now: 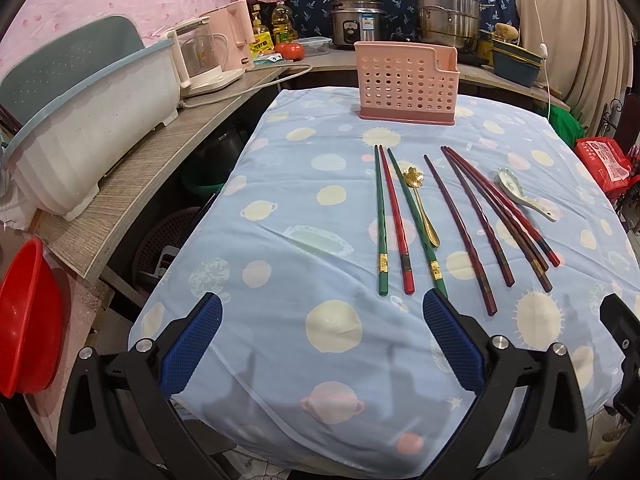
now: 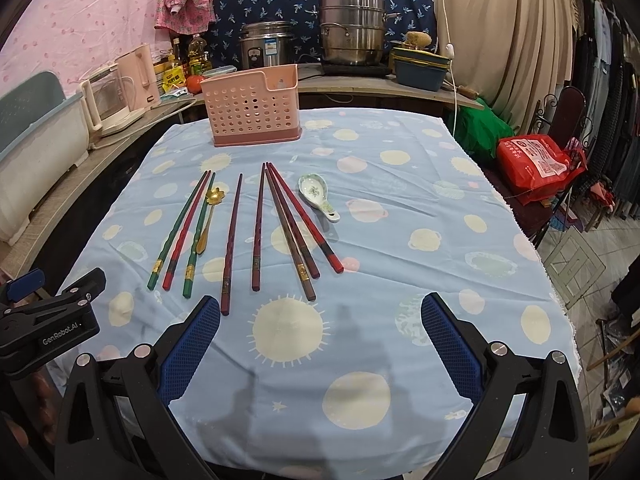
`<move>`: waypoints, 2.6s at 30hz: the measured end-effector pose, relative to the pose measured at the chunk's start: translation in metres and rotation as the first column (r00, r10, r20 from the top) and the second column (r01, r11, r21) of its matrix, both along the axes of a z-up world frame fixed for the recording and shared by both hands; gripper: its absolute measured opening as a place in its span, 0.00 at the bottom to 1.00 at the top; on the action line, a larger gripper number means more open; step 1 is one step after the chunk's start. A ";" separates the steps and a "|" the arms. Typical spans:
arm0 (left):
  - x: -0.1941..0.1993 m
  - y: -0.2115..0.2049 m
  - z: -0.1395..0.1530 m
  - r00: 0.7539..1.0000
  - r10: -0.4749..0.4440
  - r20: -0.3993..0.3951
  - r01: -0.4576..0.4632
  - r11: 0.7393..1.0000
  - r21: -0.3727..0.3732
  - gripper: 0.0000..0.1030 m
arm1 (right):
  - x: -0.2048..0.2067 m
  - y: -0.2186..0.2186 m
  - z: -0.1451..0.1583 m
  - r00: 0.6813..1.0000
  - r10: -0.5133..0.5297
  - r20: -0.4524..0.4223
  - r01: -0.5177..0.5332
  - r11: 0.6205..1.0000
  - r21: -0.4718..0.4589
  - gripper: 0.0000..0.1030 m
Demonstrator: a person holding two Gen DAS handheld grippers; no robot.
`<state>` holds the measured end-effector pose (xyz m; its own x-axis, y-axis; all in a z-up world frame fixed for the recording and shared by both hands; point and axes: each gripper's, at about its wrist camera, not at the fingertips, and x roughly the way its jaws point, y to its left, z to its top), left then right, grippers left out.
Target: Organize utensils
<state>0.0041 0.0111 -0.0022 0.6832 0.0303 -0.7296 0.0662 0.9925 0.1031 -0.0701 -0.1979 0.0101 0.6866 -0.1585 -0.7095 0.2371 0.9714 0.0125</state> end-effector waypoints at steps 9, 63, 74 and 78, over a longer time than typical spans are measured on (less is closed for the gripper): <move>0.000 0.001 0.000 1.000 0.002 0.000 -0.002 1.000 0.000 0.93 | 0.001 -0.002 0.000 1.000 -0.006 0.000 0.006 1.000 0.003 0.94; 0.076 -0.014 -0.060 0.987 -0.079 -0.139 0.070 0.995 -0.064 0.70 | 0.049 -0.044 -0.039 0.994 -0.063 -0.092 0.068 0.997 0.042 0.94; 0.081 -0.016 -0.067 0.979 -0.123 -0.160 0.110 0.990 -0.091 0.44 | 0.064 -0.047 -0.044 0.993 -0.065 -0.100 0.070 0.996 0.048 0.94; 0.078 -0.019 -0.066 0.975 -0.152 -0.161 0.136 0.985 -0.107 0.29 | 0.066 -0.047 -0.044 0.993 -0.064 -0.100 0.069 0.997 0.046 0.94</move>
